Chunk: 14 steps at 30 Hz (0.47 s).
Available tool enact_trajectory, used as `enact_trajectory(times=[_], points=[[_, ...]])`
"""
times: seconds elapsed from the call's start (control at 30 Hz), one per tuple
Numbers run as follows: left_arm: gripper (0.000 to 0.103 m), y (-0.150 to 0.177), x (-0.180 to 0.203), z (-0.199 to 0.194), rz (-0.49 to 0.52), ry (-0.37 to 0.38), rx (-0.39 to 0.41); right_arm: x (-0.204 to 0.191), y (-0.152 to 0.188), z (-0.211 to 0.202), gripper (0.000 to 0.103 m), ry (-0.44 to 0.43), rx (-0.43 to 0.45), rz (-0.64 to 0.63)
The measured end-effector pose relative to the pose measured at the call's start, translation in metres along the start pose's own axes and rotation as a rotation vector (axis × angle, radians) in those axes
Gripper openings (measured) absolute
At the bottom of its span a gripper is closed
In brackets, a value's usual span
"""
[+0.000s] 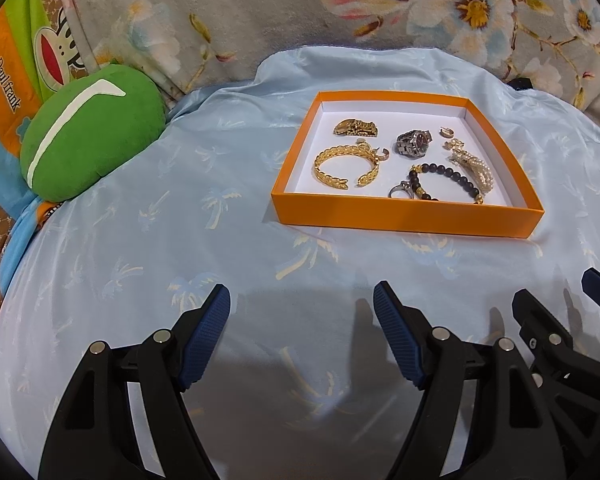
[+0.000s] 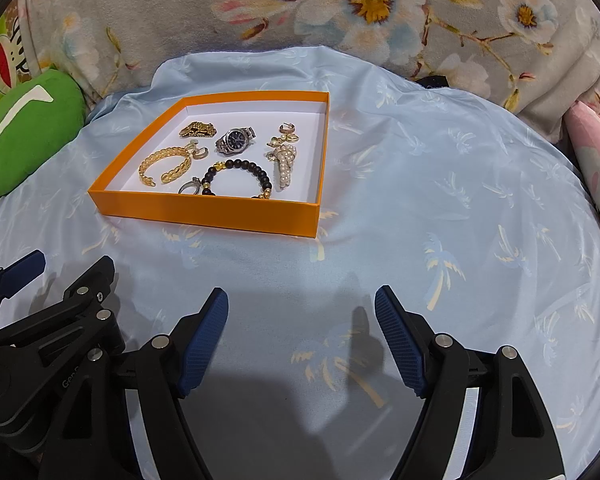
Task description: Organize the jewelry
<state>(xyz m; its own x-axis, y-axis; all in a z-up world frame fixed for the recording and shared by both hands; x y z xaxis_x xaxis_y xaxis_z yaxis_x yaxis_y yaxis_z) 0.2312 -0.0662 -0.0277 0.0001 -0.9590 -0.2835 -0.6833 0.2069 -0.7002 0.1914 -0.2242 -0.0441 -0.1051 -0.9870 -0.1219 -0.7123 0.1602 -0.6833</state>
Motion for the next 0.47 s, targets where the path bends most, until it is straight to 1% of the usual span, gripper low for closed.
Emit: enact_trajectory(times=[0.47], points=[[0.071, 0.0007, 0.0004, -0.0013, 0.002, -0.013, 0.006, 0.0005, 0.0002, 0.0001, 0.074, 0.003, 0.000, -0.002]])
Point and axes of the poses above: each gripper's, at about its wrist camera, not at the fingertips, and z roughly the way its jaws point, x to its right, y to its underside, the point moved 6 cm from there along z, roughly the way its jaws point, and after that the axes turned 11 degrees about -y, right-handed, at the moved point
